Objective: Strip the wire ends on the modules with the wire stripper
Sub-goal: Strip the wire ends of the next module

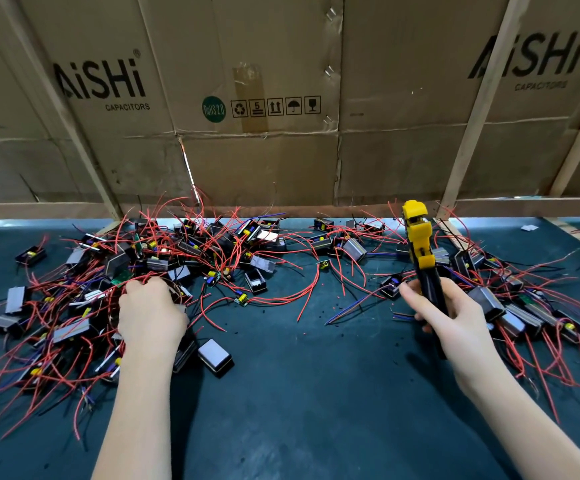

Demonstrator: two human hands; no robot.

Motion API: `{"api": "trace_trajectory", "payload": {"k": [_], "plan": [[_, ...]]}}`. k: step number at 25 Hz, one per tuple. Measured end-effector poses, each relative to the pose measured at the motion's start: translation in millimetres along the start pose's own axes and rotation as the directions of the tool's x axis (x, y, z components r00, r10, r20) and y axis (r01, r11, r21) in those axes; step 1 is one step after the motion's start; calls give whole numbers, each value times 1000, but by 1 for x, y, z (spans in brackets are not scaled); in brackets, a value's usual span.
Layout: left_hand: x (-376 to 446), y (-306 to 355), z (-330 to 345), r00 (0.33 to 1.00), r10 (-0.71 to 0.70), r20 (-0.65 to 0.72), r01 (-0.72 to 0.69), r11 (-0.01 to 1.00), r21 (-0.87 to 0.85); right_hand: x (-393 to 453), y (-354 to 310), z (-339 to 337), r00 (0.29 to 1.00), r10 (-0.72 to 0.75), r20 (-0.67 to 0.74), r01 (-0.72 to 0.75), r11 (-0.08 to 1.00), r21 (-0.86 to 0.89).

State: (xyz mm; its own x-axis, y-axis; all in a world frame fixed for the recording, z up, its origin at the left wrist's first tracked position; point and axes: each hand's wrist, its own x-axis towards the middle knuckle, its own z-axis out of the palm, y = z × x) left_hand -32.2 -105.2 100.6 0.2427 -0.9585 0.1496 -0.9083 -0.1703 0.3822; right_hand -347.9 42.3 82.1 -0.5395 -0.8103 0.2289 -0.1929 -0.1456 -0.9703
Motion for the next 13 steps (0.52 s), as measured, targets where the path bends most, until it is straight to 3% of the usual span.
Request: {"api": "trace_trajectory", "payload": {"k": [7, 10, 13], "plan": [[-3, 4, -6, 998, -18, -60, 14, 998, -54, 0, 1, 1, 999, -14, 34, 15, 1000, -21], [-1, 5, -1, 984, 59, -171, -95, 972, -213, -1, -1, 1, 999, -11, 31, 11, 1000, -11], [-1, 12, 2, 949, 121, -291, -257, 831, -493, 0, -2, 1, 1000, -6, 29, 6, 1000, -2]]}}
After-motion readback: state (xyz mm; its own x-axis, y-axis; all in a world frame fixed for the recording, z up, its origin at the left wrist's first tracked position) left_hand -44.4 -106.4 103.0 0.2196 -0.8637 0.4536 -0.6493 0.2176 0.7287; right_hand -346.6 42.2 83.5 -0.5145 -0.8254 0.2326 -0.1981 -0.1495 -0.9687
